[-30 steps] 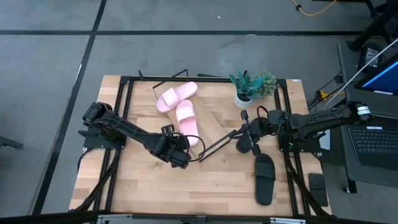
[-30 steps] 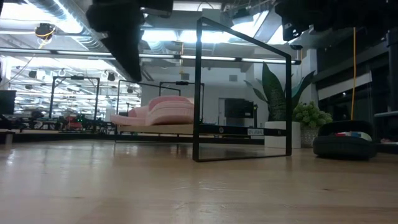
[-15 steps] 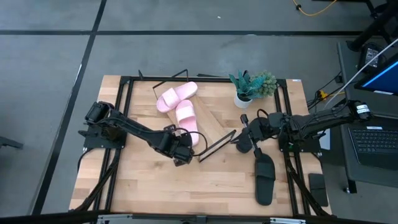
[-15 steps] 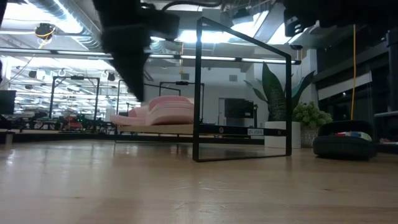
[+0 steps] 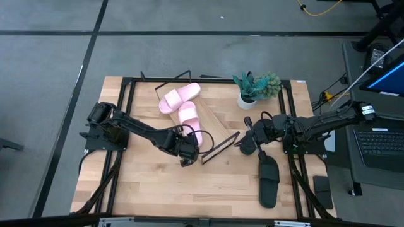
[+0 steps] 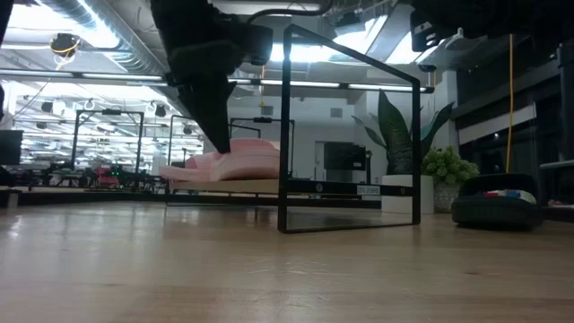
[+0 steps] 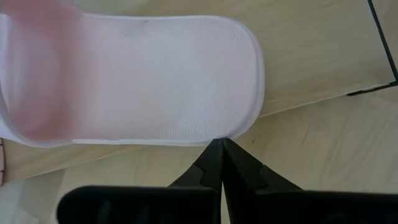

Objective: Pick and place slides into the shelf
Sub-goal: Put the pink slides on the shelf, then adjust the right pink slides on the shelf

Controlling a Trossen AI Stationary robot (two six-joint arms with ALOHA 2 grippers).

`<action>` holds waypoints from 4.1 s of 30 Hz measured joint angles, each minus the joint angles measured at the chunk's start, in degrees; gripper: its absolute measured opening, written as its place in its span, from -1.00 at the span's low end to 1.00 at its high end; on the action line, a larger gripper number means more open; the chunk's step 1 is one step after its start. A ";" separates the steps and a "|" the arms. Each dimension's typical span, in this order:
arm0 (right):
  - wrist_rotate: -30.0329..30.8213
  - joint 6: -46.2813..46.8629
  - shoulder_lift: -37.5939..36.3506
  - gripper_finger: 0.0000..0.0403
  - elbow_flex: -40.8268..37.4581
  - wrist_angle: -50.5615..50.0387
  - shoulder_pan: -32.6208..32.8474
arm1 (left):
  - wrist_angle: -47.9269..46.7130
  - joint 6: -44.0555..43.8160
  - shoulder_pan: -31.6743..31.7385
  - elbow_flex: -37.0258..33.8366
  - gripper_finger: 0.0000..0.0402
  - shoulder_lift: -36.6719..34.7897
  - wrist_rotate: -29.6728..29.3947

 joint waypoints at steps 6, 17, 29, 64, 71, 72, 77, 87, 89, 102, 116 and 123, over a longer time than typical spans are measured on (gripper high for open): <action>0.03 -0.04 0.00 -0.90 0.00 0.00 -0.01 | 0.17 0.73 -0.17 0.00 -1.00 0.22 0.08; 0.05 0.02 0.00 -0.90 0.00 0.00 -0.01 | -1.97 0.71 -0.10 0.04 -1.00 1.04 0.72; 0.05 0.15 0.00 -0.89 0.00 -0.07 -0.01 | 2.37 4.33 2.11 0.02 -1.00 1.53 -1.11; 0.09 0.35 0.00 -0.90 0.00 -0.20 -0.03 | 14.41 17.21 4.92 -0.02 -1.00 3.12 2.93; 0.09 0.35 0.00 -0.90 0.00 0.22 -0.03 | 15.41 17.47 7.03 -0.02 -1.00 3.40 1.93; 0.09 0.35 0.00 -0.90 0.00 0.28 -0.01 | 15.65 17.48 7.39 0.00 -1.00 3.63 1.97; 0.09 0.35 0.00 -0.90 0.00 0.28 -0.01 | 15.82 18.90 8.43 0.00 -1.00 3.69 2.28; 0.09 0.33 0.00 -0.90 0.00 0.32 -0.01 | 21.64 23.83 10.24 0.00 -1.00 3.69 1.30; 0.09 0.35 0.01 -0.90 0.00 0.35 -0.01 | 23.02 25.47 10.75 0.02 -1.00 3.69 1.27; 0.12 1.68 0.00 -0.90 0.02 0.23 -0.02 | 19.59 31.74 10.44 0.07 -1.00 0.80 -7.55; 0.10 1.70 0.00 -0.89 0.04 -0.44 -0.01 | 10.65 27.57 14.97 -0.46 -1.00 -8.23 -0.64; 0.01 1.87 0.02 -0.89 0.04 -1.60 -0.01 | 18.10 26.68 21.34 -8.99 -1.00 -11.94 10.18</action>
